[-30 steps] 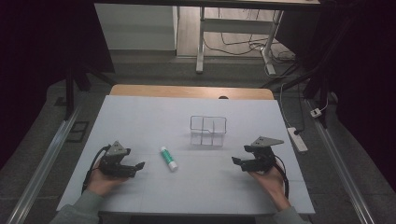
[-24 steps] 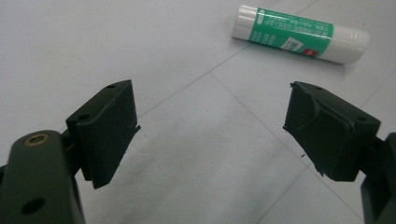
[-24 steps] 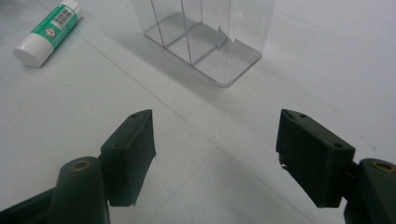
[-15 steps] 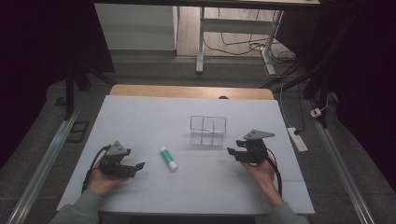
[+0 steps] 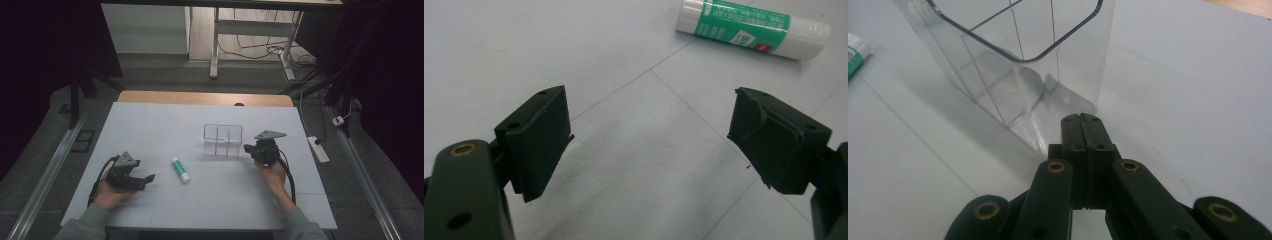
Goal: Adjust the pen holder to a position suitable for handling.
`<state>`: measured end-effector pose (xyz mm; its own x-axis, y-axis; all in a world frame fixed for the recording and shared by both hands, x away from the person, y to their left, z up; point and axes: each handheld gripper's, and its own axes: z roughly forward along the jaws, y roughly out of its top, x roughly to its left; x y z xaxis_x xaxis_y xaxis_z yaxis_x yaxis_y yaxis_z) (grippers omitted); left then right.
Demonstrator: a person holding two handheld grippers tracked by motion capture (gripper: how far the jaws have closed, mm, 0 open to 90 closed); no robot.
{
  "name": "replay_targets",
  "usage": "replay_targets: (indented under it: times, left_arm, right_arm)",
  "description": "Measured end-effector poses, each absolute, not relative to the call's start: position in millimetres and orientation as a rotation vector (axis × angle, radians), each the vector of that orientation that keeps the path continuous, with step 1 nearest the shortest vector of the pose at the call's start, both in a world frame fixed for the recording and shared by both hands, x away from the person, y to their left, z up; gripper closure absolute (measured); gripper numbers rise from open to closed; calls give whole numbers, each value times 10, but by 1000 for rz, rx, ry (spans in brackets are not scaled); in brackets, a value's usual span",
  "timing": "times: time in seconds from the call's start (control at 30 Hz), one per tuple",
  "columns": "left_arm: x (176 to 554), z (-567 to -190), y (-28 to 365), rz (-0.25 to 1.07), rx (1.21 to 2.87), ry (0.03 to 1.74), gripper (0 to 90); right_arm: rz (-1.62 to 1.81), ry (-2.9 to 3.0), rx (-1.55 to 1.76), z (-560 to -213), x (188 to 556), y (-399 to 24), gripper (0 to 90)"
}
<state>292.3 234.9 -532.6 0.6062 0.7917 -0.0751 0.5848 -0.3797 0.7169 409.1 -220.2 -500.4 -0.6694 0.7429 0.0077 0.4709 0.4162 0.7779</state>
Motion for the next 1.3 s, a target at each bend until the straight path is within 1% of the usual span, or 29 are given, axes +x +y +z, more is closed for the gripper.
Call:
replay_targets:
  times: [0.27,0.53,1.3]
  left_arm:
    - [2927,-5337,2349,358,2111,1080,167]
    - [2930,-5344,2339,354,2121,1077,167]
    - [2936,-5362,2329,351,2139,1080,168]
  right_arm:
    - [1075,2343,1042,-5078,4176,-2093,895]
    - [1074,2338,1056,-5059,4203,-2068,895]
    - [1114,2387,968,-5070,4293,-1683,895]
